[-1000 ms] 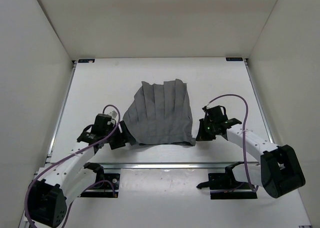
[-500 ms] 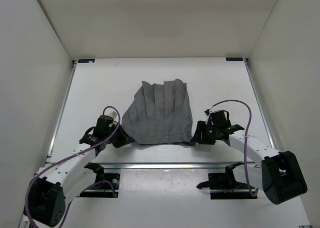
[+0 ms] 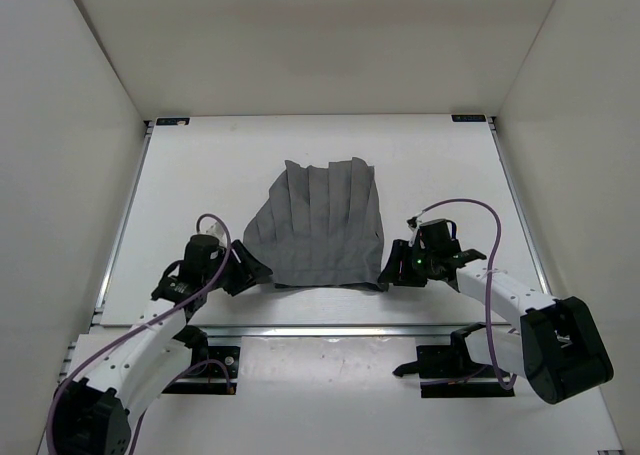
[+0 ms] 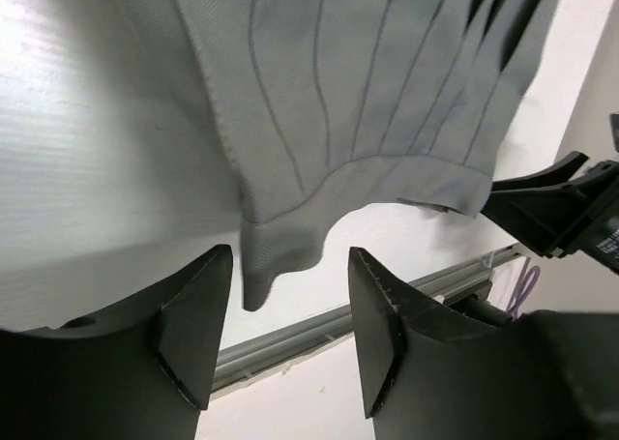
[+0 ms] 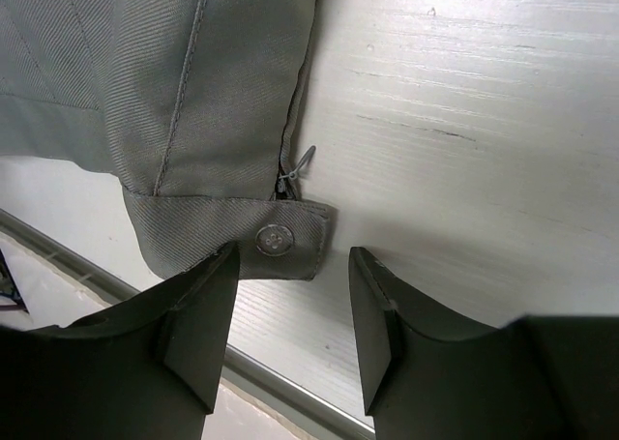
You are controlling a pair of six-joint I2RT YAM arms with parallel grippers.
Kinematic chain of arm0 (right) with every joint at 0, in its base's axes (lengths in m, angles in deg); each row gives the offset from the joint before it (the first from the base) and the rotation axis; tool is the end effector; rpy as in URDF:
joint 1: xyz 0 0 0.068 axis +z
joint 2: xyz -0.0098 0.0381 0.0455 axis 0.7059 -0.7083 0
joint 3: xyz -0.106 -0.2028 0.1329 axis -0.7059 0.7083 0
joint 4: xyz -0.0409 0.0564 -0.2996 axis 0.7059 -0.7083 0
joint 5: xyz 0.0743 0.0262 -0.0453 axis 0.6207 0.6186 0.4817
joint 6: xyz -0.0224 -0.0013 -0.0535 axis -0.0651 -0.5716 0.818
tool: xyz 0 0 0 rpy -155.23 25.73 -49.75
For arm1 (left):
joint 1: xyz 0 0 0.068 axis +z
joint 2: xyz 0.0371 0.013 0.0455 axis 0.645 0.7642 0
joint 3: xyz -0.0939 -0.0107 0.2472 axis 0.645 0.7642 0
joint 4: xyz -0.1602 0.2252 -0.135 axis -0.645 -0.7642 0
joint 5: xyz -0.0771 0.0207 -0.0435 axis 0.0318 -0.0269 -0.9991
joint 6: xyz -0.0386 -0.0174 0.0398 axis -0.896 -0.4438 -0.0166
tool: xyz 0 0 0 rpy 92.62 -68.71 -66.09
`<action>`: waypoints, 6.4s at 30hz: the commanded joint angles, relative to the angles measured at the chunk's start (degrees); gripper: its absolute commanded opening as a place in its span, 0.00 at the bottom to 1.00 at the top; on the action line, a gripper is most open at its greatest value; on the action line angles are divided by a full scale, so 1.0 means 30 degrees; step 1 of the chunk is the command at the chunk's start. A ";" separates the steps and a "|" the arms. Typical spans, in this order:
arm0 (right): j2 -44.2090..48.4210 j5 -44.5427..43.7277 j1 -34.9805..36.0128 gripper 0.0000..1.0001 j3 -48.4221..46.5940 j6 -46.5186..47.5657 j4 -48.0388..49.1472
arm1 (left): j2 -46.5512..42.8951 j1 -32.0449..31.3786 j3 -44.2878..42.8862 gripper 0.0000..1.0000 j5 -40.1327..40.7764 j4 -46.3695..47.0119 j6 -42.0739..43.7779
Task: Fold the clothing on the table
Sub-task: Flatten the skirt out
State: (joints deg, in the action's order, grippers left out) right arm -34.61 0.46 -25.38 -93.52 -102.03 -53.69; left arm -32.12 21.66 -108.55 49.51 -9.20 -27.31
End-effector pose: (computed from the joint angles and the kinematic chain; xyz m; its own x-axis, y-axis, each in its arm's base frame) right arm 0.2221 0.0949 0.1081 -0.9263 0.1332 -0.3525 -0.0803 0.8442 0.5301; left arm 0.1906 -0.0766 0.1410 -0.8163 -0.5080 -0.2750 -0.2162 0.7102 -0.6699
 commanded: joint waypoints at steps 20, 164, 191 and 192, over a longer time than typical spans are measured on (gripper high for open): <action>0.0598 0.5342 -0.2496 0.65 0.3334 -0.1781 0.4113 | 0.6142 -0.0218 -0.9696 0.00 -0.2156 0.1808 0.0398; -0.0767 0.0043 -0.0855 0.00 -1.6960 1.0375 -0.1422 | 1.0557 0.2943 -1.8745 0.00 -0.6023 0.4303 0.1948; -0.6142 -0.5729 0.1308 0.00 -1.3723 1.0529 -0.4992 | 1.2590 0.1569 -0.9465 0.00 -0.4128 0.3050 0.4612; -0.5822 -0.5875 0.1574 0.00 -1.3048 1.0030 -0.5316 | 1.2358 0.0901 -0.9348 0.00 -0.3570 0.2258 0.4877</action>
State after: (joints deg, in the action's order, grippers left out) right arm -57.21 -12.91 -23.19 -134.58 -67.36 -69.56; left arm 11.29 28.18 -135.08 35.76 -3.10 -15.20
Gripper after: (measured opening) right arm 0.075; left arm 0.078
